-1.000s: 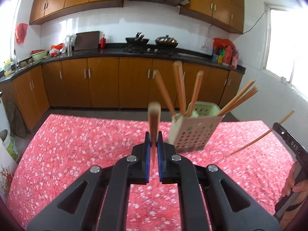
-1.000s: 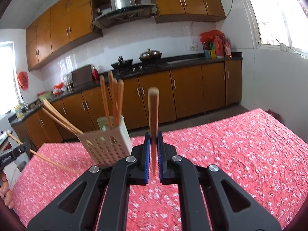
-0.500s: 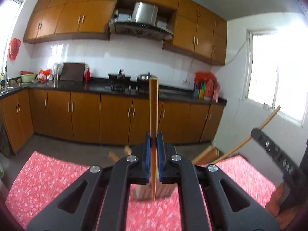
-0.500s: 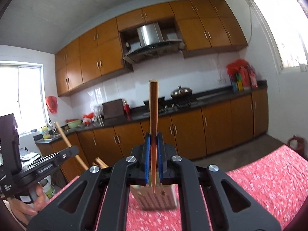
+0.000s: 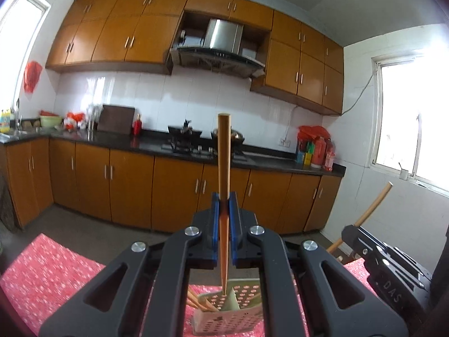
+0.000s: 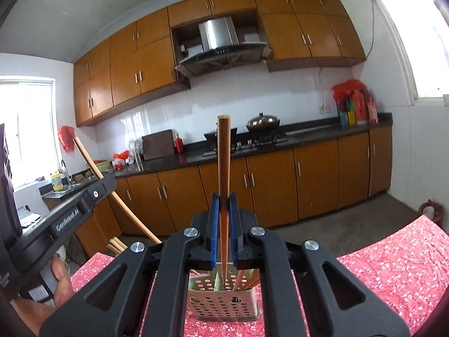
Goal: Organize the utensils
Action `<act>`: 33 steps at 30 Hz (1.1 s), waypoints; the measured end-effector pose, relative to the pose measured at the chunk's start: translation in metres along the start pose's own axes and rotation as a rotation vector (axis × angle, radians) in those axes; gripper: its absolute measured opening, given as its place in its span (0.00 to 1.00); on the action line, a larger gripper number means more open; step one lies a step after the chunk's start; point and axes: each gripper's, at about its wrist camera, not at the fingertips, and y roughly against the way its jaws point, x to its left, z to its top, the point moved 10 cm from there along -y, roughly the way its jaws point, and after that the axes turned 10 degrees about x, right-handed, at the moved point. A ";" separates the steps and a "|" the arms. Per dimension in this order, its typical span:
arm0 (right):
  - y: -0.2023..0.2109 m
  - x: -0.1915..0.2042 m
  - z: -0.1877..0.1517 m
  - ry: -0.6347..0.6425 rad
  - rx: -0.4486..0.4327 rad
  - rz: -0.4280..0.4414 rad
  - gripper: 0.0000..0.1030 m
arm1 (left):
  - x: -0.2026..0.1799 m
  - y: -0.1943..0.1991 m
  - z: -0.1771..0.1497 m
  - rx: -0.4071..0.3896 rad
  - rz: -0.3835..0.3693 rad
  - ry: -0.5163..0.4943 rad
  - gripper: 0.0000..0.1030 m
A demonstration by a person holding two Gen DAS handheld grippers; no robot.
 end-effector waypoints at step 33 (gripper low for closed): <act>0.088 -0.005 -0.066 0.024 0.052 -0.085 0.55 | 0.062 0.101 -0.094 0.197 0.054 -0.026 0.56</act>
